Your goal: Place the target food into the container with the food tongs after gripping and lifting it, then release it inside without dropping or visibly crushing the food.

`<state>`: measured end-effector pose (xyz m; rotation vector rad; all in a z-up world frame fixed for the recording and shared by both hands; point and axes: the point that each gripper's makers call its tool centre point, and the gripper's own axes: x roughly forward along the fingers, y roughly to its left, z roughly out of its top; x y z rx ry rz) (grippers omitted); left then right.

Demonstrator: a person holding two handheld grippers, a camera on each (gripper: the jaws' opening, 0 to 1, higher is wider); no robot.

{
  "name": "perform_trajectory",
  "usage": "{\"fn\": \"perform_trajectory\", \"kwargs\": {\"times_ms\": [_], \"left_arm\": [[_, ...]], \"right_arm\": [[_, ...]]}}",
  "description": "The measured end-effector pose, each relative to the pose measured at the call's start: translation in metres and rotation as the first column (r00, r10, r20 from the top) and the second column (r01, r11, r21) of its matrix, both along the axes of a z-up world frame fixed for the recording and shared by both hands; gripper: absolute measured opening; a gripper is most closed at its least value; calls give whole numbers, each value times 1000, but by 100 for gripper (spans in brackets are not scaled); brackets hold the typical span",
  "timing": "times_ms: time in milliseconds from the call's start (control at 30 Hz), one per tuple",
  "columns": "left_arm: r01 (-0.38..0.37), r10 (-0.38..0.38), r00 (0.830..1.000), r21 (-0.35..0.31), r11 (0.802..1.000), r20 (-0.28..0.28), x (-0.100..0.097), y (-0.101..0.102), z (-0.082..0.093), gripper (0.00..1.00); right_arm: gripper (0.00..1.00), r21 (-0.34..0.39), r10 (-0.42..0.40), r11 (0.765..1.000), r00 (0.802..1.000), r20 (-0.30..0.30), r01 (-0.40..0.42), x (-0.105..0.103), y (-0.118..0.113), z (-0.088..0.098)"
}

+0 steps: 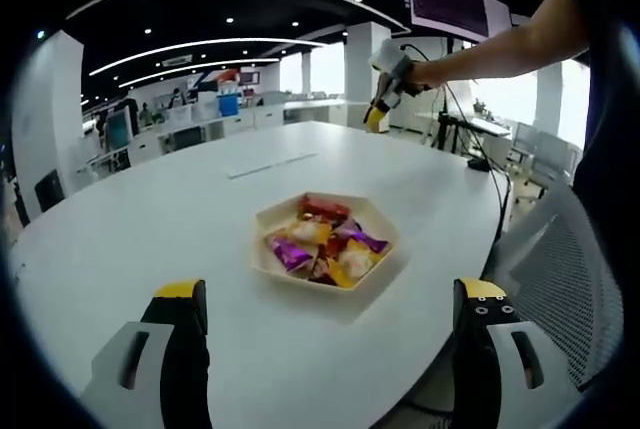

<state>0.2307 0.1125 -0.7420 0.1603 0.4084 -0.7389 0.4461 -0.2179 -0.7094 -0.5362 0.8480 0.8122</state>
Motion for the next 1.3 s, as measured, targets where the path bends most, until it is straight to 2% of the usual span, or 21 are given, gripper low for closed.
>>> {"fn": "perform_trajectory", "kwargs": {"times_ms": [367,567,867,1000,1300], "left_arm": [[-3,3,1000,3,1000,22,0,1,4,99],[-15,15,999,-1,1000,31,2,4,6,99],[-11,11,1000,-4,1000,16,1,3,5,100],[-13,13,1000,-4,1000,27,1,3,7,100],[-29,29,998,1,1000,48,4,7,10,100]], "right_arm": [[19,0,2,1000,1000,-3,-2,-4,13,7],[19,20,6,1000,1000,-7,-6,-8,32,11],[19,46,43,998,999,0,-43,-9,64,15],[19,52,60,997,998,0,-60,-1,67,15],[19,75,106,992,994,2,-106,-5,104,17]]}}
